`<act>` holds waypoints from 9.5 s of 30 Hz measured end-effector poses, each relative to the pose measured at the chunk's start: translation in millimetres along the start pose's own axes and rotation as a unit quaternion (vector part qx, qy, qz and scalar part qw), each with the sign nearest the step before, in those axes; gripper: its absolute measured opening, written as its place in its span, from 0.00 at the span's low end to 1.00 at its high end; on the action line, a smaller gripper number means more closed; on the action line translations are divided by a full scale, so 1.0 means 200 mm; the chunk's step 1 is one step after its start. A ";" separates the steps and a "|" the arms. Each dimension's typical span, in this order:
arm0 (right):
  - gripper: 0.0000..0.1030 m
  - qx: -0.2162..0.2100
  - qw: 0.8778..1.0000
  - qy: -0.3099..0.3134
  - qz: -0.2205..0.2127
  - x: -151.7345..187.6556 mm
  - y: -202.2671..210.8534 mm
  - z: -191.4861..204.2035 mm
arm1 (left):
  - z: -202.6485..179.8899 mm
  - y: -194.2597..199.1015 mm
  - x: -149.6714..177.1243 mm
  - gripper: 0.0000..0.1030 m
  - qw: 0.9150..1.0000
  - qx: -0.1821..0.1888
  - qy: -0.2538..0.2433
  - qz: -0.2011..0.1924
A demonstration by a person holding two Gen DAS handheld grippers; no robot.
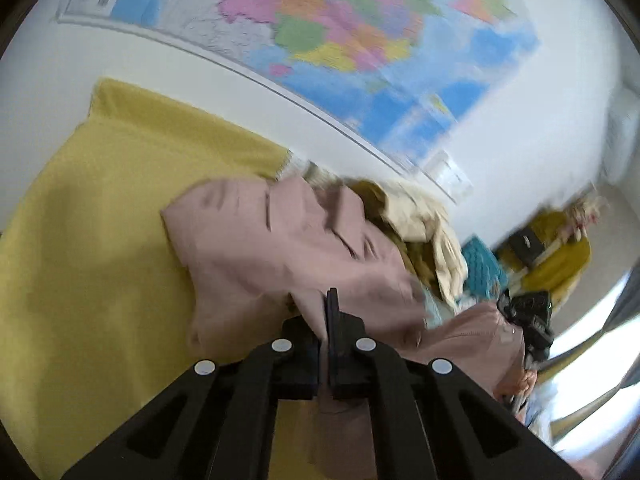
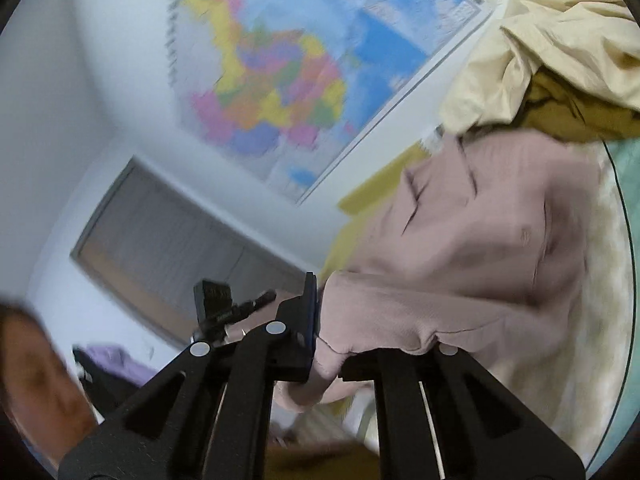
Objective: Fold large clothes
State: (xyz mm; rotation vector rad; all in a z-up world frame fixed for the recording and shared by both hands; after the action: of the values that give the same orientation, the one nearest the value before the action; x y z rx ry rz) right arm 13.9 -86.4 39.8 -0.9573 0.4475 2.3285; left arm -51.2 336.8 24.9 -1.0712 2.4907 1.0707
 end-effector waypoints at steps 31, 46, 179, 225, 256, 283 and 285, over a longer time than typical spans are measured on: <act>0.80 0.361 0.869 0.234 0.245 -0.08 -0.59 -0.59 | 0.02 -0.97 -0.23 0.78 0.925 -0.264 -0.260 0.079; 0.10 0.338 0.892 0.262 0.147 -0.26 -0.46 -0.38 | 0.14 -0.88 -0.35 0.09 0.946 -0.256 -0.194 0.048; 0.56 0.309 0.914 0.196 0.174 0.12 -0.15 -0.31 | 0.21 -0.68 0.09 0.78 0.908 -0.351 -0.225 -0.043; 0.57 0.321 0.933 0.103 0.128 0.36 0.16 -0.29 | 0.40 -0.29 0.34 0.90 0.950 -0.299 -0.076 -0.040; 0.73 0.195 0.974 0.033 0.113 0.63 0.34 -0.07 | 0.15 -0.50 0.62 0.93 0.997 -0.029 -0.017 0.071; 0.89 0.275 0.961 -0.035 0.010 0.28 -0.06 -0.39 | 0.07 -0.81 0.32 0.93 0.990 -0.131 -0.014 0.043; 0.77 0.274 0.961 -0.033 0.017 0.25 -0.08 -0.41 | 0.07 -0.82 0.31 0.87 0.987 -0.152 -0.032 0.041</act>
State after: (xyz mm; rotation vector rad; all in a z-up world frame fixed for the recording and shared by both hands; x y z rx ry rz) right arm 38.6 -95.0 -54.5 -0.6028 1.0186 2.0792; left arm 19.1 236.3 -102.3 -0.9961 2.3904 1.5233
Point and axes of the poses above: each gripper's, at about its wrist camera, not at the fingertips, and y roughly against the way its jaws point, z to its left, x to its underside, the point moved 5 cm from there along -y, roughly the way its jaws point, and after that the axes turned 11 degrees about y, right-handed, at the moved point
